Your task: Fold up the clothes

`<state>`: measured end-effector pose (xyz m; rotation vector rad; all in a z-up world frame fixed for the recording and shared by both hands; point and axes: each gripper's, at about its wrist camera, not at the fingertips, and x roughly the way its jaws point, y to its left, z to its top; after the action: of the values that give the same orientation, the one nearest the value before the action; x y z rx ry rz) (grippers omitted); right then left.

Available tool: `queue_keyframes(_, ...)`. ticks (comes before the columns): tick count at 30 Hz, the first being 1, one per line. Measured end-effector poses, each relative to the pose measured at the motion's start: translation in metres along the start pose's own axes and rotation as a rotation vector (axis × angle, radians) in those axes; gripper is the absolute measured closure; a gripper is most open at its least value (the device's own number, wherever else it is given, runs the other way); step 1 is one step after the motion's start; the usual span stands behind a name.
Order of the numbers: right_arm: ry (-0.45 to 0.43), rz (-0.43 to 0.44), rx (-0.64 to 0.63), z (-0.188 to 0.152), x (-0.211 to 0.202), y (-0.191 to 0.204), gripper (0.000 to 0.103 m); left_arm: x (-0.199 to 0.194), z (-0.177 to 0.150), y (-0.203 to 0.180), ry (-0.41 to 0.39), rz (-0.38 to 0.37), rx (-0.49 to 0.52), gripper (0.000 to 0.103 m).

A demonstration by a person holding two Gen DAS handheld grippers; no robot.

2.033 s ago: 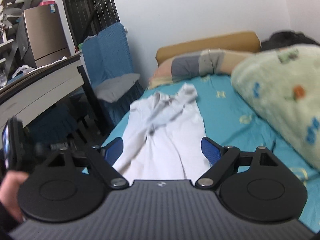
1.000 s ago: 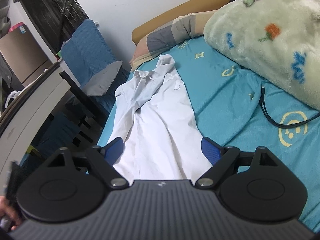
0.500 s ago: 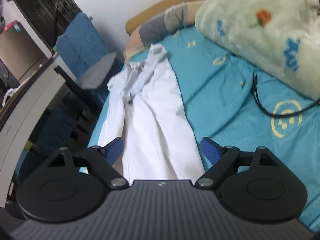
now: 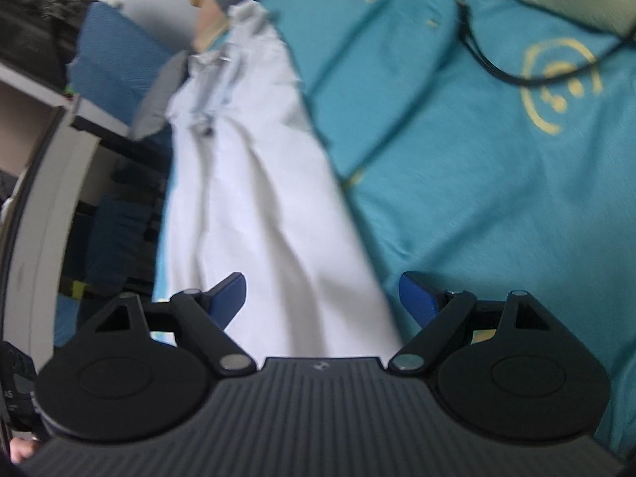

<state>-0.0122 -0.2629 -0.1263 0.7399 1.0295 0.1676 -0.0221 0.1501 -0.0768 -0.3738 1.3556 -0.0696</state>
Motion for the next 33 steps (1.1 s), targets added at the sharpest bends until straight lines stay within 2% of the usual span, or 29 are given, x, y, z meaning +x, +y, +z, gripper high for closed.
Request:
queue_keyframes(3,0.013,-0.013,-0.038,-0.007,0.003,0.003,0.018,0.013,0.004,0.014,0.045,-0.004,-0.083,0.023)
queue_keyframes(6,0.064,0.020,-0.047,-0.014,0.004,0.009,0.019,0.015,0.001,0.006,0.053,0.004,-0.036,0.019)
queue_keyframes(8,0.116,0.065,-0.030,-0.019,0.006,0.011,0.022,0.014,-0.004,-0.001,0.072,0.011,0.010,0.024)
queue_keyframes(10,0.162,0.083,-0.026,-0.025,0.007,0.015,0.029,0.012,-0.009,-0.005,0.090,-0.006,0.039,0.034)
queue_keyframes(11,0.184,0.086,-0.036,-0.029,0.008,0.018,0.029,0.011,-0.011,-0.006,0.103,-0.025,0.050,0.045)
queue_keyframes(12,0.206,0.089,-0.047,-0.032,0.009,0.021,0.029,0.010,-0.013,-0.008,0.116,-0.044,0.061,0.062)
queue_keyframes(13,0.227,0.082,-0.072,-0.035,0.009,0.026,0.029,0.008,-0.015,-0.009,0.123,-0.053,0.071,0.070)
queue_keyframes(14,0.247,0.068,-0.107,-0.039,0.010,0.031,0.031,0.006,-0.017,-0.010,0.121,-0.054,0.078,0.084)
queue_keyframes(15,0.254,0.037,-0.154,-0.043,0.011,0.038,0.040,0.003,-0.018,-0.010,0.116,-0.053,0.083,0.094)
queue_keyframes(16,0.253,-0.005,-0.207,-0.047,0.011,0.046,0.045,-0.005,-0.018,-0.009,0.101,-0.070,0.076,0.097)
queue_keyframes(17,0.252,-0.046,-0.260,-0.050,0.011,0.053,0.055,-0.015,-0.016,-0.007,0.081,-0.098,0.061,0.100)
queue_keyframes(18,0.252,-0.088,-0.313,-0.054,0.011,0.061,0.066,-0.025,-0.015,-0.005,0.062,-0.125,0.047,0.101)
queue_keyframes(19,0.247,-0.120,-0.349,-0.057,0.010,0.066,0.082,-0.036,-0.013,-0.003,0.042,-0.153,0.032,0.101)
queue_keyframes(20,0.240,-0.121,-0.350,-0.056,0.006,0.067,0.088,-0.046,-0.012,-0.001,0.022,-0.180,0.018,0.101)
queue_keyframes(21,0.235,-0.107,-0.337,-0.054,0.002,0.067,0.090,-0.056,-0.010,0.001,0.002,-0.208,0.003,0.101)
queue_keyframes(25,0.178,0.060,-0.198,-0.030,-0.034,0.062,0.092,-0.097,-0.004,0.009,-0.078,-0.318,-0.056,0.101)
queue_keyframes(29,0.062,0.182,-0.215,-0.001,-0.088,0.087,0.092,-0.147,0.001,-0.003,-0.179,-0.422,-0.091,0.101)
queue_keyframes(33,-0.026,0.275,-0.281,0.019,-0.143,0.117,0.093,-0.187,-0.015,-0.021,-0.248,-0.512,-0.090,0.101)
